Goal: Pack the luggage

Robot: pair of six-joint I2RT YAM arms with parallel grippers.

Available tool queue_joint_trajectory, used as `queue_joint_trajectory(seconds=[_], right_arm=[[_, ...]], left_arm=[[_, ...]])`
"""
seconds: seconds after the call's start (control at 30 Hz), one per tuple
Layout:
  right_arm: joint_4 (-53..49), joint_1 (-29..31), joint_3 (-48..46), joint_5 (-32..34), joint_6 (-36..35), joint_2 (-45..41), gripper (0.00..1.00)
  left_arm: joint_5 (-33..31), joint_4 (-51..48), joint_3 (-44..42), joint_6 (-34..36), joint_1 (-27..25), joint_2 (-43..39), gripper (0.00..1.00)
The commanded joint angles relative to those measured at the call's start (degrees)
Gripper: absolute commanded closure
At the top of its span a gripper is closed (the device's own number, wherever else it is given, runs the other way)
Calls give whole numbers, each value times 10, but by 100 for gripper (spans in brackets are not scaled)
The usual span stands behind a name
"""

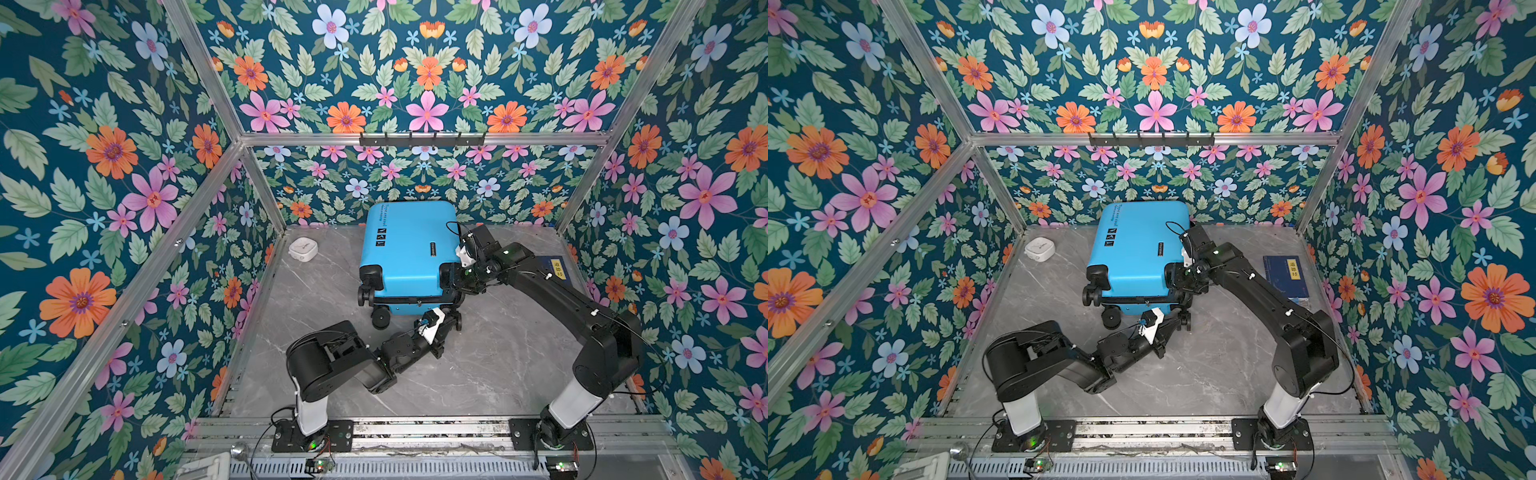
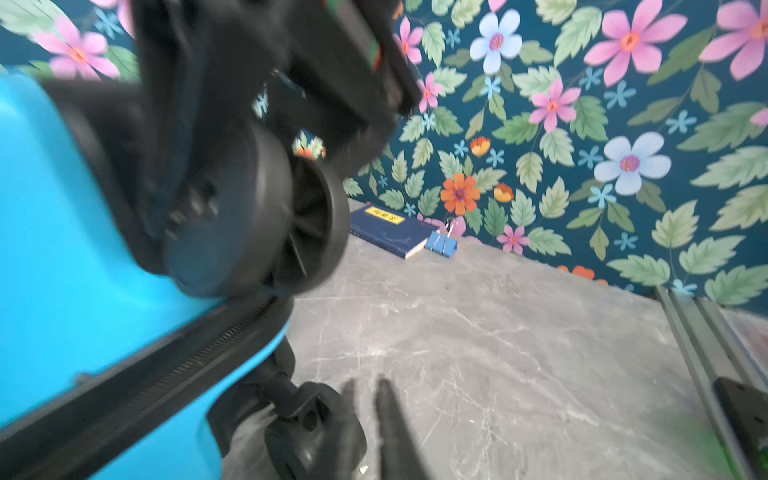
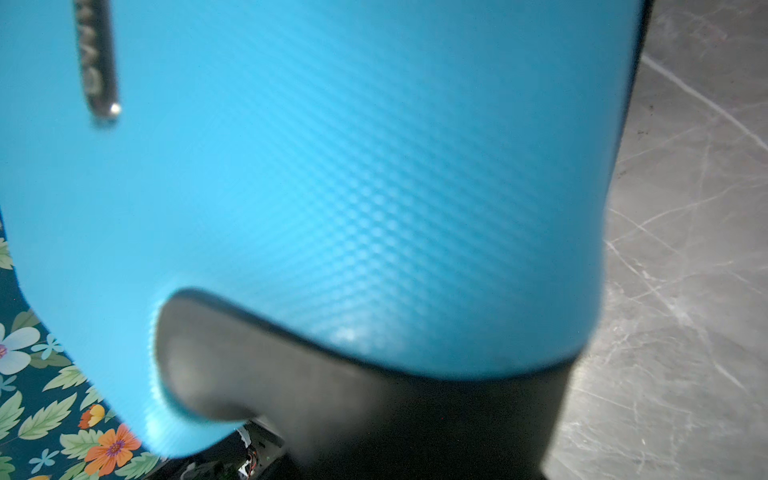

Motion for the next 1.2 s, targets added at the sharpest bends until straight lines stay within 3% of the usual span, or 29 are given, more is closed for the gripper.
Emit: queue_joint_trajectory(seconds=[0.0,0.1,0.2,0.37,0.53,0.67,0.8,1.17], right_arm=[[25,-2,1,19,-27,-6,69],[30,-12,-12,25,-31,-32,46],[46,-26,-33,27,-31,-48,33],[55,-40,-51,36,-34,-74,24],[59,-35,-71,42,-29,-111,23],[62,-4,-85,70,-22,-145,23],[59,40,-88,91,-13,-147,23],[65,95,-119,123,12,-151,18]], left_arm=[[-65,-107,-6,8,-1,-90,60],[-121,-320,28,8,0,-203,49],[-185,-542,90,-16,1,-298,37],[-278,-840,209,-66,22,-383,24],[-242,-1052,281,-147,137,-436,22],[-199,-1083,257,-149,206,-477,15],[-144,-1091,240,-153,248,-457,8],[-66,-1031,226,-139,279,-372,3]])
